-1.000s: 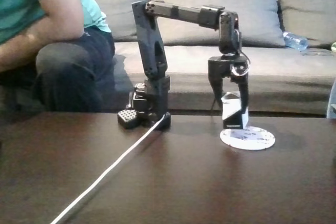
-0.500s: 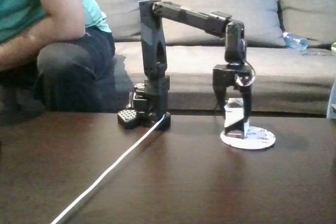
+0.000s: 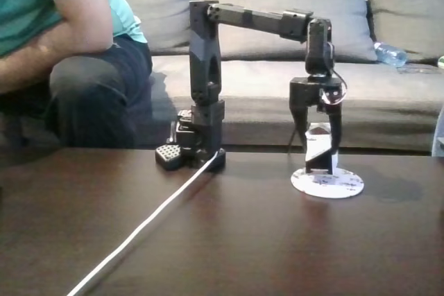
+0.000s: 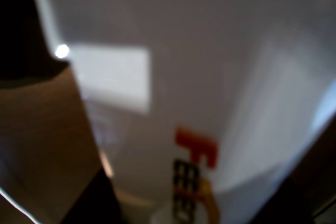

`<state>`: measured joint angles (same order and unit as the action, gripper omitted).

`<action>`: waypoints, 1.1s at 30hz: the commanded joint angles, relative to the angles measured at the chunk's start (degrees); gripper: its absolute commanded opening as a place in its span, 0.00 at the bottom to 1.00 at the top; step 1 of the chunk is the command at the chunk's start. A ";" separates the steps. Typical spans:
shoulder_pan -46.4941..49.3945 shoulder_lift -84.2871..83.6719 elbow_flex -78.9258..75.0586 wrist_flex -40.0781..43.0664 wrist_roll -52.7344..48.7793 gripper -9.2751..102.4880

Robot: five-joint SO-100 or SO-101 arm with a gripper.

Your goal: Grasp a servo box and put it on the zirlivani.

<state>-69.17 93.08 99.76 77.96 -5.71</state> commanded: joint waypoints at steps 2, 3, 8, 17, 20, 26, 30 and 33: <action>0.09 0.35 -2.02 0.18 0.09 0.16; 0.09 0.35 -2.02 0.18 0.09 0.17; 0.00 0.35 -1.93 0.44 -1.58 0.17; 0.09 0.44 -1.93 1.05 -2.55 0.38; 0.09 0.44 -1.93 0.97 -2.72 0.39; 0.09 0.79 -1.93 1.05 -2.72 0.39; -0.70 1.14 -2.29 2.02 -2.72 0.39; -0.79 1.14 -2.72 2.20 -2.72 0.39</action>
<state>-69.61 93.08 99.76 79.80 -8.00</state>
